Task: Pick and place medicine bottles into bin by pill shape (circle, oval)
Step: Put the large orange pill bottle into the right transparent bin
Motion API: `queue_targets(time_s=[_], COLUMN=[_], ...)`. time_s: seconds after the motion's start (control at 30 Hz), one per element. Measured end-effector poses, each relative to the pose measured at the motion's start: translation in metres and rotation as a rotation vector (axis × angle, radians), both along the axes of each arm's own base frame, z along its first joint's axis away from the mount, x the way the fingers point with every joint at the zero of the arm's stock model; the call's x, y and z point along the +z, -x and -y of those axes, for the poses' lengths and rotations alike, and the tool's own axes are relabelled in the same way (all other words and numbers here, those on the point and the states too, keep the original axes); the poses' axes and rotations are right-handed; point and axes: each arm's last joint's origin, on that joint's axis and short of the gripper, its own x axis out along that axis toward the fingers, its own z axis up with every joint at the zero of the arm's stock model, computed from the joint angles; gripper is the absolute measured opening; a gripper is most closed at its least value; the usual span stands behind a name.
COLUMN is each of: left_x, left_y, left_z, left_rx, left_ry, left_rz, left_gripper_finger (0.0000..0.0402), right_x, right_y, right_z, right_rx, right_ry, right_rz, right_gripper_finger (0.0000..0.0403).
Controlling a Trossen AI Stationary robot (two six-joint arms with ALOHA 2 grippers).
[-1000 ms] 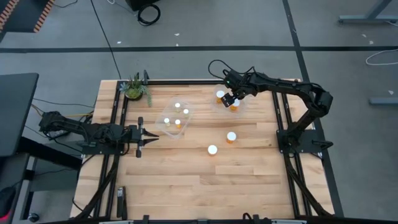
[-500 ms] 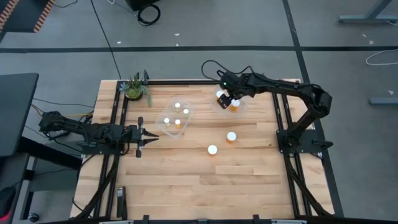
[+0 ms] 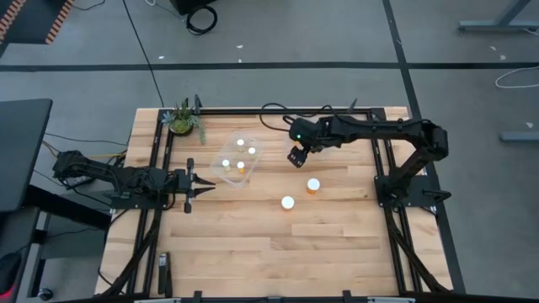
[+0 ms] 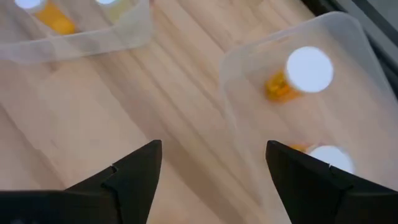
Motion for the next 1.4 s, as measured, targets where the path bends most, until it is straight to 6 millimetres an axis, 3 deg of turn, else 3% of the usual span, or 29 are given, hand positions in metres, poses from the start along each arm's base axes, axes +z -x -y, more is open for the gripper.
queue_targets(time_s=[0.3,0.63,0.83,1.13,1.4], left_x=[0.000,0.000,0.000,0.000,0.000], left_y=[0.000,0.000,0.000,0.000,0.000], left_z=[0.000,0.000,0.000,0.000,0.000], left_rx=[0.000,0.000,0.000,0.000,0.000], left_ry=[0.000,0.000,0.000,0.000,0.000], left_rz=[0.000,0.000,0.001,-0.001,-0.001], left_gripper_finger=[0.0053,0.0061,0.0053,0.0057,0.0054], right_x=[0.000,-0.002,-0.013,-0.052,-0.054], right_y=[-0.007,-0.007,-0.017,-0.041,-0.048], right_z=[-0.036,-0.059,-0.077,-0.101,-0.115], right_rx=[0.037,0.057,0.117,0.205,0.241], right_ry=[-0.007,-0.029,-0.035,-0.087,-0.095], right_rz=[0.020,0.011,-0.001,-0.058,-0.022], right_gripper_finger=[0.0296,0.0296,0.0296,0.0296,0.0296])
